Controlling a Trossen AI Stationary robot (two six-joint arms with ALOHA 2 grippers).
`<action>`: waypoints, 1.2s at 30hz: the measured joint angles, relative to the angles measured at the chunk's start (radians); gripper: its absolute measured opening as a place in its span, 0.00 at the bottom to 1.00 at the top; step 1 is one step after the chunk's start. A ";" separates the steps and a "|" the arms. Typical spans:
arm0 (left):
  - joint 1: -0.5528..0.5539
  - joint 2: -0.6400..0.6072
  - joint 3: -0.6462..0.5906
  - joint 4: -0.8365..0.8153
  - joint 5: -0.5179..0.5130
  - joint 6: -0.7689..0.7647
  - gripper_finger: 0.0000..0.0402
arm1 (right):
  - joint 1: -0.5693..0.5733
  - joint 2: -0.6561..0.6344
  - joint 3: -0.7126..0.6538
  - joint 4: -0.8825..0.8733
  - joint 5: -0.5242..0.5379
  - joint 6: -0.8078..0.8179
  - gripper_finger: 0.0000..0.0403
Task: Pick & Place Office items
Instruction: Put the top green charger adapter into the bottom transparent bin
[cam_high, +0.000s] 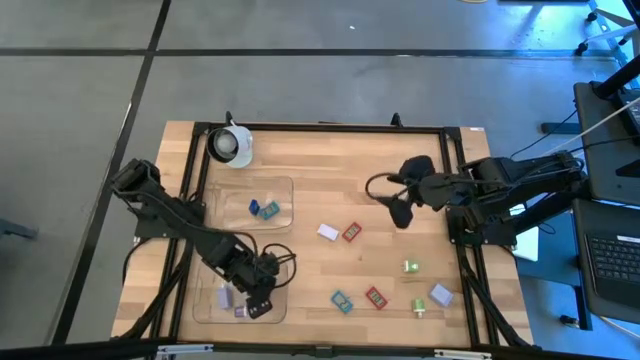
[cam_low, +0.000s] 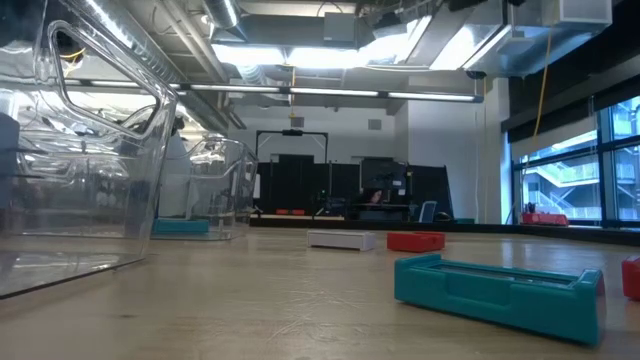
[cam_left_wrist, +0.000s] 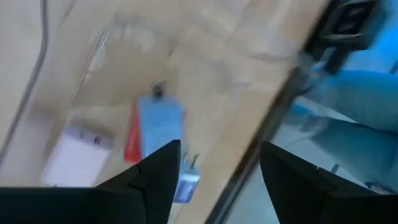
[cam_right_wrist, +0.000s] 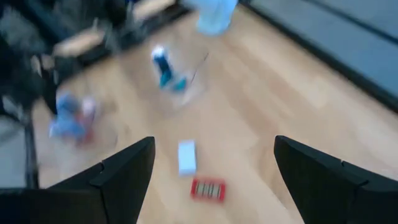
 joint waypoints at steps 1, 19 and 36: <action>0.006 0.000 0.020 -0.011 -0.004 0.025 0.53 | 0.002 0.005 0.000 -0.016 -0.031 -0.008 0.82; 0.137 -0.001 0.182 -0.188 -0.195 0.186 0.48 | 0.199 0.236 -0.143 -0.235 -0.487 0.024 0.82; 0.175 -0.001 0.182 -0.172 -0.212 0.224 0.46 | 0.340 0.371 -0.428 0.018 -0.505 -0.114 0.82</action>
